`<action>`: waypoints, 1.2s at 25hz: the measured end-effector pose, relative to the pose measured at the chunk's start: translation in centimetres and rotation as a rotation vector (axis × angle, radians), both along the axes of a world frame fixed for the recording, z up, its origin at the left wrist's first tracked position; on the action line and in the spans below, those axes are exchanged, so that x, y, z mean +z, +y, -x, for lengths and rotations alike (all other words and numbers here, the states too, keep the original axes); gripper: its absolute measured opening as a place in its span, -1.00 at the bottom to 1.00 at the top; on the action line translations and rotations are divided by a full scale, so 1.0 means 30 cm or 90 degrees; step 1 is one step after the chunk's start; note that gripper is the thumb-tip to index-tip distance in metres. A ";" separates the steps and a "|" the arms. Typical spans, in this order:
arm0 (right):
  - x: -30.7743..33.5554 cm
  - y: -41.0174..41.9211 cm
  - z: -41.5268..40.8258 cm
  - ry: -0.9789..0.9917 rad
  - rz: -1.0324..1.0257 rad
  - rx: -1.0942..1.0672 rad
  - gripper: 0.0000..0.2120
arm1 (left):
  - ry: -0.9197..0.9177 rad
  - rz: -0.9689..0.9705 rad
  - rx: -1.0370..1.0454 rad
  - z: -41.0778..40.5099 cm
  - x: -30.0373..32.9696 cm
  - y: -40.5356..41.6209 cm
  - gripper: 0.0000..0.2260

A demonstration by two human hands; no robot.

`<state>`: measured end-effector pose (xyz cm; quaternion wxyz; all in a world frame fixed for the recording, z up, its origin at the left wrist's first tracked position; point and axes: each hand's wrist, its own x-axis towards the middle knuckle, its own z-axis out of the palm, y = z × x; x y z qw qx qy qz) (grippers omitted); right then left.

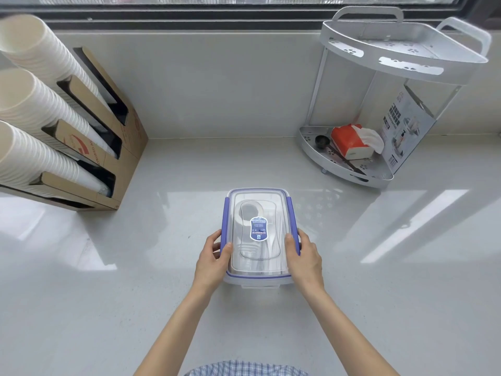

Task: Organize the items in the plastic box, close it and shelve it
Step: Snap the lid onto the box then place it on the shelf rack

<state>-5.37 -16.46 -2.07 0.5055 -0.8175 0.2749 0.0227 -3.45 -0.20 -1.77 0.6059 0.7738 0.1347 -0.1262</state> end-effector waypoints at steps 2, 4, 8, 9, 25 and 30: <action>0.002 0.000 0.011 -0.010 -0.006 0.003 -0.52 | -0.001 0.003 -0.002 -0.005 0.003 0.000 -0.64; 0.018 -0.003 0.017 -0.029 -0.014 -0.008 -0.54 | -0.005 0.004 -0.014 -0.005 0.014 -0.007 -0.64; 0.100 -0.038 -0.004 -0.089 -0.014 -0.031 -0.63 | -0.037 0.012 -0.033 -0.028 0.073 -0.033 -0.63; 0.130 -0.054 -0.020 -0.110 -0.011 -0.036 -0.65 | -0.054 0.018 -0.039 -0.046 0.104 -0.048 -0.63; 0.756 -0.404 -0.243 -0.403 0.010 -0.053 -0.65 | -0.344 0.088 -0.187 -0.317 0.740 -0.300 -0.54; 0.905 -0.504 -0.285 -0.442 0.014 -0.040 -0.67 | -0.375 0.116 -0.209 -0.380 0.858 -0.388 -0.51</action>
